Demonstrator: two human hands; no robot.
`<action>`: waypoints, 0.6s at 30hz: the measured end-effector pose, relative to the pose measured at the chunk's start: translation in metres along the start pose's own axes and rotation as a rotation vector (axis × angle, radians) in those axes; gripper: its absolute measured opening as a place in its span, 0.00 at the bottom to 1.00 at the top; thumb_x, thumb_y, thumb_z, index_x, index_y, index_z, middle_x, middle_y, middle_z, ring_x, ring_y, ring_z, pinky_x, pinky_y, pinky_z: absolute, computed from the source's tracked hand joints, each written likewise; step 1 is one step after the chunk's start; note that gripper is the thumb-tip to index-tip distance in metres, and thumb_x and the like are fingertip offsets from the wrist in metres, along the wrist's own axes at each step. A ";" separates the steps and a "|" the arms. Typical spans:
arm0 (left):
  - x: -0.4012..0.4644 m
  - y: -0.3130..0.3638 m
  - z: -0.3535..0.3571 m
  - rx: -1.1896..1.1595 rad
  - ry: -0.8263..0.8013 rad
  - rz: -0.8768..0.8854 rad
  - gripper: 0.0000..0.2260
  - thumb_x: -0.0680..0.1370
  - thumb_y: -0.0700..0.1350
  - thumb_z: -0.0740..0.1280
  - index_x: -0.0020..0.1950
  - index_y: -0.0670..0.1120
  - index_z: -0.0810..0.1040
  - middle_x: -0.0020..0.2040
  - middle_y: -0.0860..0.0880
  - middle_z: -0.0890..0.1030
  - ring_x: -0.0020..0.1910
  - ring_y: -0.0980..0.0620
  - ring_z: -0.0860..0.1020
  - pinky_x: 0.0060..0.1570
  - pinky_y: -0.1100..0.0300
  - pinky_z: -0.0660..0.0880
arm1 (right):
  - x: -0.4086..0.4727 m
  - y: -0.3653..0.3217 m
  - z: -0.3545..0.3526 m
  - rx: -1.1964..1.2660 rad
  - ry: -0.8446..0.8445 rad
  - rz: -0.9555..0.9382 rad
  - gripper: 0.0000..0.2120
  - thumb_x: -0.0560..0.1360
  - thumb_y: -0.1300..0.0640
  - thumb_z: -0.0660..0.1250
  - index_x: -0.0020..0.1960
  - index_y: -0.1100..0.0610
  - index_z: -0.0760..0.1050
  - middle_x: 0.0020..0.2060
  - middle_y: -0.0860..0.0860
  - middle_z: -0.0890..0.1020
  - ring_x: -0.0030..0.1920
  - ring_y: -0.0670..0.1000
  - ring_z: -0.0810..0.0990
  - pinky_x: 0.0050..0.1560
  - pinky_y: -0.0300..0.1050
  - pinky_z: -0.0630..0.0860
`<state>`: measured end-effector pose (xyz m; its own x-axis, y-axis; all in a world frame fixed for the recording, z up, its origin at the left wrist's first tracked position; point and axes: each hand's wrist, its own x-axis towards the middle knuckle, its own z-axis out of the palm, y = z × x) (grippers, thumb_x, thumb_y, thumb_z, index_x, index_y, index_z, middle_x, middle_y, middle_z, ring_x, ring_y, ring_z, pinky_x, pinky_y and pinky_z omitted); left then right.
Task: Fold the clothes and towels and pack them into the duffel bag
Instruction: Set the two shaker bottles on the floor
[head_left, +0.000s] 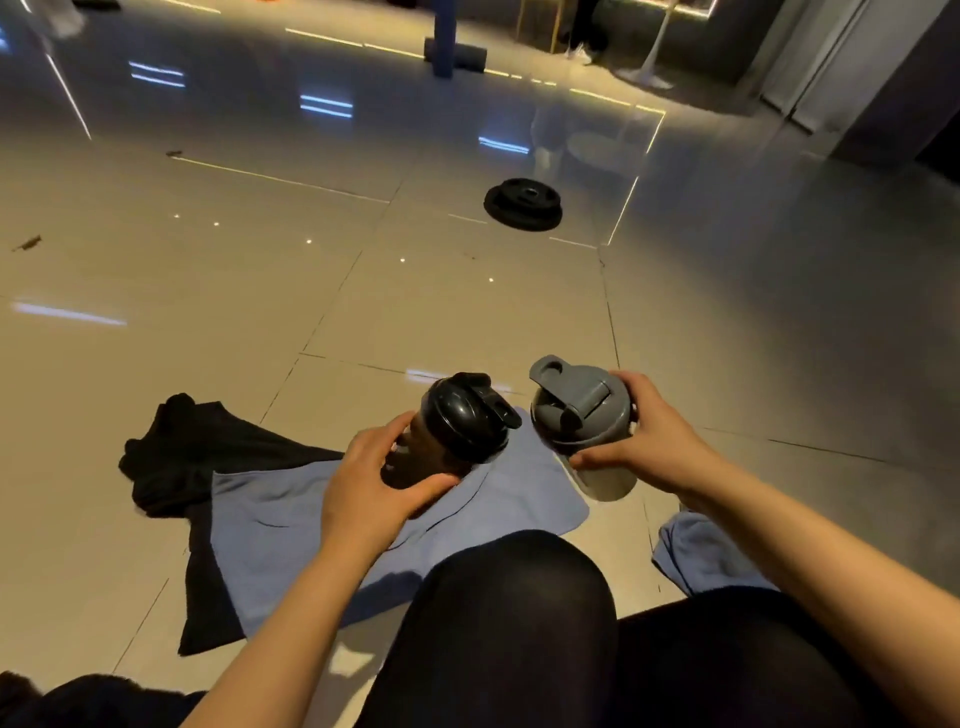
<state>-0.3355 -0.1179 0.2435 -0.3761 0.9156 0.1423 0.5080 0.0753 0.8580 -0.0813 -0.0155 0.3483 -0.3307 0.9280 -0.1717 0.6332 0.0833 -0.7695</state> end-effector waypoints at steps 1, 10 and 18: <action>-0.004 0.015 -0.003 -0.015 0.004 0.036 0.32 0.65 0.56 0.78 0.67 0.61 0.71 0.54 0.58 0.72 0.52 0.58 0.74 0.47 0.69 0.68 | -0.016 -0.004 -0.011 -0.021 0.056 -0.019 0.44 0.60 0.59 0.81 0.68 0.47 0.61 0.55 0.43 0.73 0.55 0.47 0.75 0.49 0.36 0.73; -0.029 0.111 0.048 -0.177 -0.091 0.208 0.31 0.65 0.54 0.79 0.66 0.59 0.72 0.53 0.54 0.71 0.53 0.57 0.73 0.48 0.73 0.67 | -0.127 0.013 -0.073 0.022 0.455 -0.104 0.45 0.57 0.58 0.83 0.65 0.43 0.60 0.54 0.40 0.72 0.54 0.46 0.74 0.52 0.38 0.72; -0.020 0.158 0.164 -0.287 -0.315 0.147 0.26 0.69 0.47 0.78 0.62 0.56 0.71 0.54 0.59 0.75 0.52 0.59 0.74 0.43 0.76 0.66 | -0.145 0.095 -0.119 -0.095 0.543 0.063 0.43 0.58 0.52 0.82 0.66 0.48 0.64 0.59 0.46 0.69 0.54 0.46 0.72 0.50 0.37 0.70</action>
<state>-0.1211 -0.0594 0.2952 -0.0390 0.9874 0.1535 0.2865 -0.1361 0.9484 0.1102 -0.0983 0.3735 0.1022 0.9841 0.1450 0.7085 0.0304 -0.7051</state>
